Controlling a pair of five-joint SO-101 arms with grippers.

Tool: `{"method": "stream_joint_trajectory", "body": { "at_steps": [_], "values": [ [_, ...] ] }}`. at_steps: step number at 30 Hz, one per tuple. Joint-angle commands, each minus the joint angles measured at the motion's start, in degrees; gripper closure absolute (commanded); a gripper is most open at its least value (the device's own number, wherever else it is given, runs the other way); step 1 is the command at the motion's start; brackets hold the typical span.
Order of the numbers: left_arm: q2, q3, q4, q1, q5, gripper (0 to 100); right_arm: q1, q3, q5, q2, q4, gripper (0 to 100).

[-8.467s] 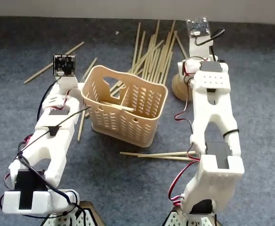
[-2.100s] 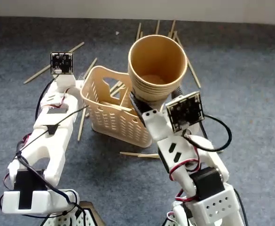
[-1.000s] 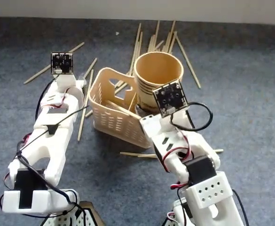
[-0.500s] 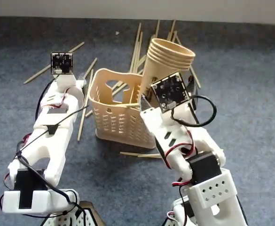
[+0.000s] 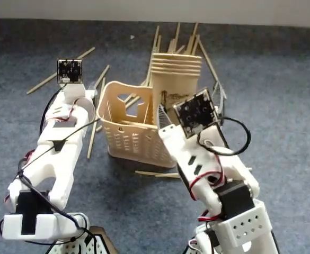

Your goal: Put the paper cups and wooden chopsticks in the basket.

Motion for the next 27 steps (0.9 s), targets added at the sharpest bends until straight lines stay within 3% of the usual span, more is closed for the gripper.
{"method": "stream_joint_trajectory", "body": {
  "at_steps": [1, 6, 15, 20, 27],
  "values": [
    [-0.2, -1.6, -1.1, 0.5, -0.5, 88, -1.8, 6.9, 2.4, 0.0, 0.7, 57.7],
    [-0.2, -1.7, -1.1, 0.5, -0.5, 88, -2.8, 4.6, 2.4, 0.0, 6.7, 57.7],
    [-0.2, -1.8, -1.1, 0.6, -0.5, 88, -5.1, -23.0, 2.3, 0.6, 34.0, 57.7],
    [-0.2, -1.7, -1.1, 0.6, -0.5, 88, -2.5, -26.8, 2.3, 2.6, 37.8, 57.7],
    [-0.2, -1.7, -1.1, 0.6, -0.5, 88, 0.1, -27.7, 2.2, 9.6, 35.4, 57.7]
  ]
}}
